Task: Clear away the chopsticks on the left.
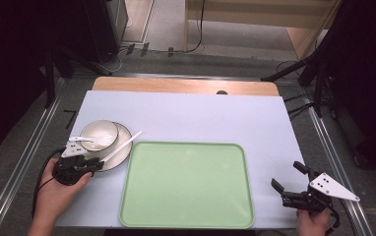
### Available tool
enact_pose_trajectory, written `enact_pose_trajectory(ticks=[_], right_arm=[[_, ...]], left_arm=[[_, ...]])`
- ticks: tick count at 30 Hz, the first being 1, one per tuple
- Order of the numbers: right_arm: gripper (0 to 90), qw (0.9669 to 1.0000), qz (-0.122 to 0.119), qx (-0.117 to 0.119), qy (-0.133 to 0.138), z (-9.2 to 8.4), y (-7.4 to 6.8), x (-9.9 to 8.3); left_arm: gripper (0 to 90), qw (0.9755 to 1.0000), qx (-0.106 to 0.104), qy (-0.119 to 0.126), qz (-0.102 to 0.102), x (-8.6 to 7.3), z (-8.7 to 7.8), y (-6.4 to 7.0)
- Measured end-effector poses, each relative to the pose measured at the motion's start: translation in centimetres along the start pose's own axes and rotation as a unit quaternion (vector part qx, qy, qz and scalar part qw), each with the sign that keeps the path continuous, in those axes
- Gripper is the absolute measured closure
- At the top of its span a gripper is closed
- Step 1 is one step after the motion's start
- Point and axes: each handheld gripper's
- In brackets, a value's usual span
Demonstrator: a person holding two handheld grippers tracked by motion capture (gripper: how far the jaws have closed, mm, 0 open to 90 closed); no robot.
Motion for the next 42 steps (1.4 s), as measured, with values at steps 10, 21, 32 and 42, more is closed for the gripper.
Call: enact_pose_trajectory(ticks=[10, 21, 32, 42], right_arm=[[1.9, 1.0000, 0.000, 0.000, 0.000, 0.0, 0.0, 0.0], [1.9, 1.0000, 0.001, 0.001, -0.002, 0.0, 0.0, 0.0], [1.9, 1.0000, 0.000, 0.002, -0.005, 0.1, -0.1, 0.0], [2.0, 1.0000, -0.001, 0.003, -0.007, 0.2, -0.1, -0.1]], left_arm=[[80.5, 0.9998, -0.019, 0.007, -0.001, 0.4, -0.7, 0.2], [79.6, 0.9999, -0.012, 0.000, -0.001, 0.3, -0.2, 0.3], [80.2, 0.9997, -0.006, -0.022, 0.013, 0.3, 1.3, 1.0], [85.8, 0.9994, -0.017, -0.021, 0.022, 0.4, 1.6, 1.2]])
Point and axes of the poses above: each handheld gripper's, and its own axes: z roughly forward along the jaws, x roughly out of its top, y roughly to its right, and after that the axes turned 8 degrees about y, right-handed
